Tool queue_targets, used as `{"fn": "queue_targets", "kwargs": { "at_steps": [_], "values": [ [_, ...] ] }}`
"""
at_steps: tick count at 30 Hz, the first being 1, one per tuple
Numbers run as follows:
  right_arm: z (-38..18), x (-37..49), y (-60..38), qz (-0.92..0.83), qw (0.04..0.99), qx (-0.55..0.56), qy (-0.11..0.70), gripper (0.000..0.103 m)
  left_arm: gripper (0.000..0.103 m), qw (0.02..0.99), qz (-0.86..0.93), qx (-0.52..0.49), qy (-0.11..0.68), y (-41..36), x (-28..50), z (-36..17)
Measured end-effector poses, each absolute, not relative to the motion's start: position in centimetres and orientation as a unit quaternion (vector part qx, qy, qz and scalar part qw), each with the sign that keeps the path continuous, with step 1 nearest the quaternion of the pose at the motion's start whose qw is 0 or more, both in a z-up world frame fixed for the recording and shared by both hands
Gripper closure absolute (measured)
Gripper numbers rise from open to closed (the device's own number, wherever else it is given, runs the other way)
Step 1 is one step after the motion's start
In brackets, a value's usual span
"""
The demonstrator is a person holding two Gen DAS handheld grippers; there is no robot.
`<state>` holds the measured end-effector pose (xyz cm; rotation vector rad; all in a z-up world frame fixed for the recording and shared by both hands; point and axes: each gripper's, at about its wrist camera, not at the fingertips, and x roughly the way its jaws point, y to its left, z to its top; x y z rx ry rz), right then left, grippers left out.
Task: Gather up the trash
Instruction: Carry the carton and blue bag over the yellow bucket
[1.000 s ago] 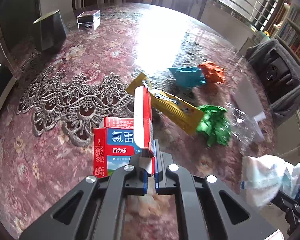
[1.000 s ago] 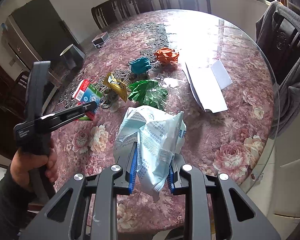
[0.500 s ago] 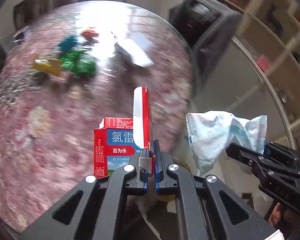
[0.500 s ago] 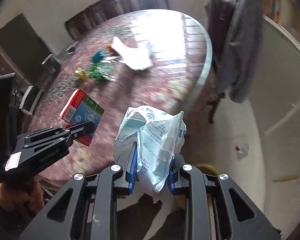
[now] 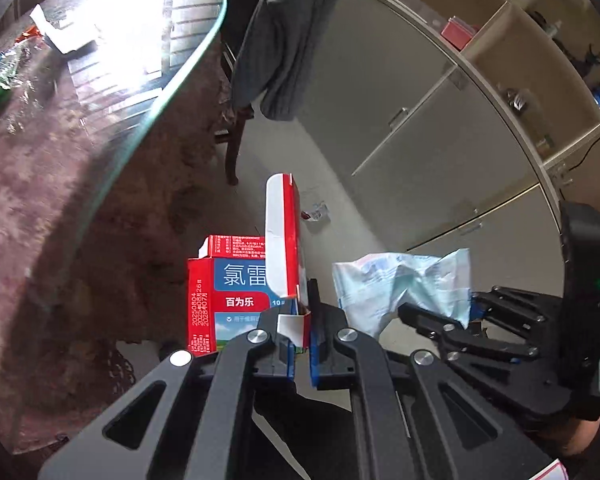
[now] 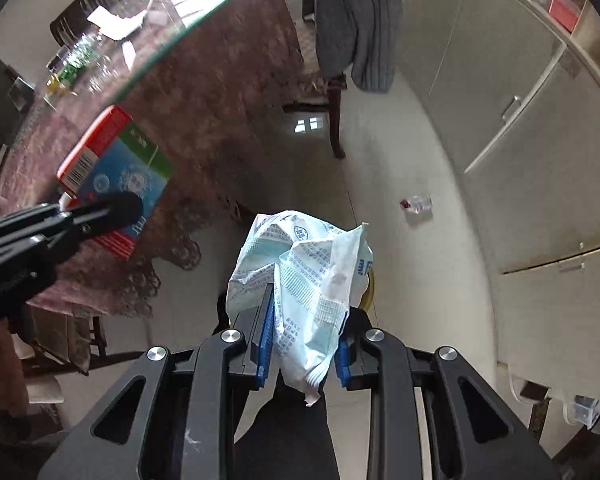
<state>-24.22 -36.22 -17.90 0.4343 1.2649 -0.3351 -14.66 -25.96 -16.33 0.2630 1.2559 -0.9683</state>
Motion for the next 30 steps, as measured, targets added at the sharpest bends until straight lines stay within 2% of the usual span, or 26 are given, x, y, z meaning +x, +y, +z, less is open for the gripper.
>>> {"fn": "queue_targets", "kwargs": {
  "at_steps": [21,30],
  "values": [
    [-20.6,-25.3,-37.2,-0.137,0.755,0.199,0.61,0.075,0.098,0.688,-0.419,0.144,0.574,-27.8,-15.8,-17.6],
    [-20.8,-25.3,-37.5,-0.139,0.754,0.203,0.609,0.066,0.098,0.684,-0.422,0.152,0.576,-28.0,-15.9,-17.8]
  ]
}}
